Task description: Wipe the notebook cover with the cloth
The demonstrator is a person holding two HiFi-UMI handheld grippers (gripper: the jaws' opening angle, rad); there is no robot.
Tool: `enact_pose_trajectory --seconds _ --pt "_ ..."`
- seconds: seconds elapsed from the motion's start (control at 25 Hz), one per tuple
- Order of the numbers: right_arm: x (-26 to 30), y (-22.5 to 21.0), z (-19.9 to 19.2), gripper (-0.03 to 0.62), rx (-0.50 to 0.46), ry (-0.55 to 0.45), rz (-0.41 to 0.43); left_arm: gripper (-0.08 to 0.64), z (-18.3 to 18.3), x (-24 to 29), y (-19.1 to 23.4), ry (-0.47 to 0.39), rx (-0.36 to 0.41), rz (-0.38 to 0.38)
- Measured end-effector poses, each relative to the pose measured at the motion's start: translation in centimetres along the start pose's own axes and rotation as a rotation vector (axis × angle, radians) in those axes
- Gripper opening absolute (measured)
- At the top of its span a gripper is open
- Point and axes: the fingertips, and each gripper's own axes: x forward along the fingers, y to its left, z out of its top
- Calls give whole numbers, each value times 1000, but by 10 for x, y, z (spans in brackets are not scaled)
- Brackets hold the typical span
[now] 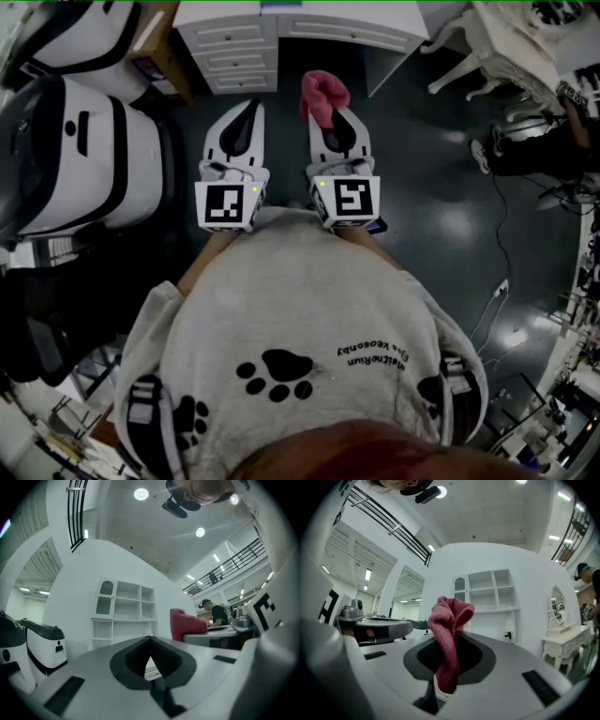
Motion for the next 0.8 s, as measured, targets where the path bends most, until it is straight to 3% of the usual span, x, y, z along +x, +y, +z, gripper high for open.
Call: enact_pose_trajectory --seconds 0.8 --pt "18 -39 -5 60 63 -17 58 12 -7 38 -13 11 6 50"
